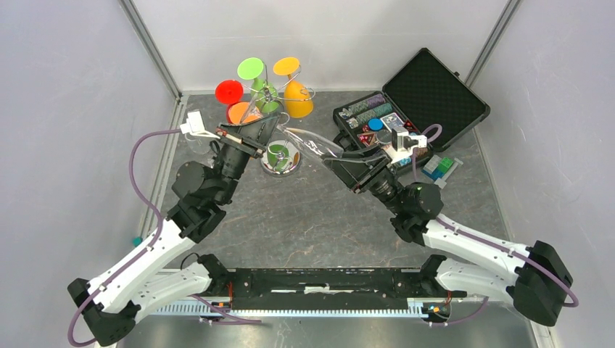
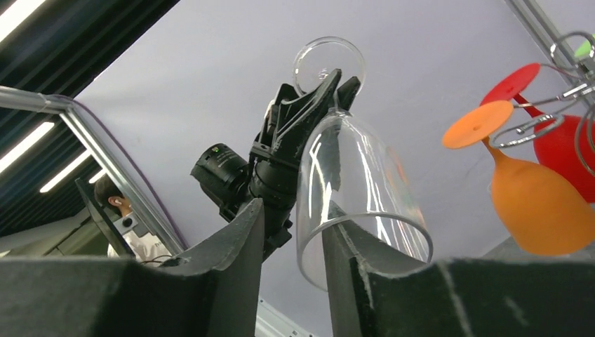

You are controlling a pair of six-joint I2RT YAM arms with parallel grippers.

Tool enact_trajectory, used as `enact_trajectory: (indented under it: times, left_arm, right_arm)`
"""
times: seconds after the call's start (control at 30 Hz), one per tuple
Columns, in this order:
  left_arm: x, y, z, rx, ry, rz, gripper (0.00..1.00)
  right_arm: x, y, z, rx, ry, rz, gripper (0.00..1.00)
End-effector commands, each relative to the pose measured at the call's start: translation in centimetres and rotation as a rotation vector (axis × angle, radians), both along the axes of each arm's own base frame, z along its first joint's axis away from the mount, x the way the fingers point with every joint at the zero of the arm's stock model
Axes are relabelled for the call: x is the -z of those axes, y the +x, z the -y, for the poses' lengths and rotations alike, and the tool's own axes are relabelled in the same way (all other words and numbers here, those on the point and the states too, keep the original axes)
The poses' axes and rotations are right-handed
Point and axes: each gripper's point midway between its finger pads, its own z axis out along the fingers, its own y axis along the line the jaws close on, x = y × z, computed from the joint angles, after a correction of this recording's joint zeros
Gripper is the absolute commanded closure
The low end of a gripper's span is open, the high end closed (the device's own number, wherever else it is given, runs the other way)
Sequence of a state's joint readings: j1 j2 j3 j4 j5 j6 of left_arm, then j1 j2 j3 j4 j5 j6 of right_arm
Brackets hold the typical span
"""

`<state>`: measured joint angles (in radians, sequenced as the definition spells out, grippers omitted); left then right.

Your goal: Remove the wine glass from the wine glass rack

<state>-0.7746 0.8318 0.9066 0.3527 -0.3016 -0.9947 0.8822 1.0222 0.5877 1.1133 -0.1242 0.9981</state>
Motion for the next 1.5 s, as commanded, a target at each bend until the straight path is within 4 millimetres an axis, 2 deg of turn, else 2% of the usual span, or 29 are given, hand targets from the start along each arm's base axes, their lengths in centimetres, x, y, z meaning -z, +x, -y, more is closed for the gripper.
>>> enact_trajectory:
  times: [0.0,0.1,0.23,0.47,0.6,0.73,0.93,1.1,1.33,1.4,1.47]
  left_arm:
    - [-0.8,-1.3,-0.2,0.041,-0.027,0.050,0.97]
    - [-0.2,-1.9,0.0,0.064,-0.014,0.061,0.91]
    - [0.2,-2.8,-0.1,0.088,-0.010,0.092,0.77]
    - [-0.7,-4.7,-0.5,0.116,0.037,0.187,0.44]
    - [-1.3,-5.4,-0.7,0.117,0.069,0.227,0.33]
    - [-1.0,-5.6,-0.4,0.129,0.113,0.230,0.19]
    - [-0.7,-5.7,-0.1,0.124,0.163,0.261,0.14]
    - [-0.5,-5.6,-0.2,0.100,0.222,0.281,0.12]
    - [0.1,-5.2,-1.2,0.018,0.411,0.301,0.07]
    - [0.8,-4.7,-2.0,-0.033,0.493,0.285,0.06]
    - [1.0,-4.1,-3.4,-0.106,0.543,0.256,0.05]
  right_arm:
    - [-2.1,0.2,0.5,0.018,0.066,-0.004,0.64]
    - [-1.6,0.6,0.6,0.040,0.048,-0.018,0.79]
    - [-0.9,1.1,0.6,0.068,0.021,-0.034,0.99]
    - [-1.4,1.0,1.5,0.121,0.013,0.008,1.00]
    - [-1.8,0.9,2.0,0.148,0.017,0.026,1.00]
    - [-2.4,0.6,2.6,0.166,0.022,0.049,1.00]
    - [-2.4,1.7,4.3,0.292,-0.029,0.029,1.00]
    - [-2.1,2.6,6.8,0.474,-0.190,0.046,1.00]
    - [0.3,3.7,10.6,0.674,-0.542,0.009,1.00]
    - [2.3,4.2,11.5,0.705,-0.712,-0.036,1.00]
    - [3.5,4.3,11.9,0.706,-0.842,-0.044,1.00]
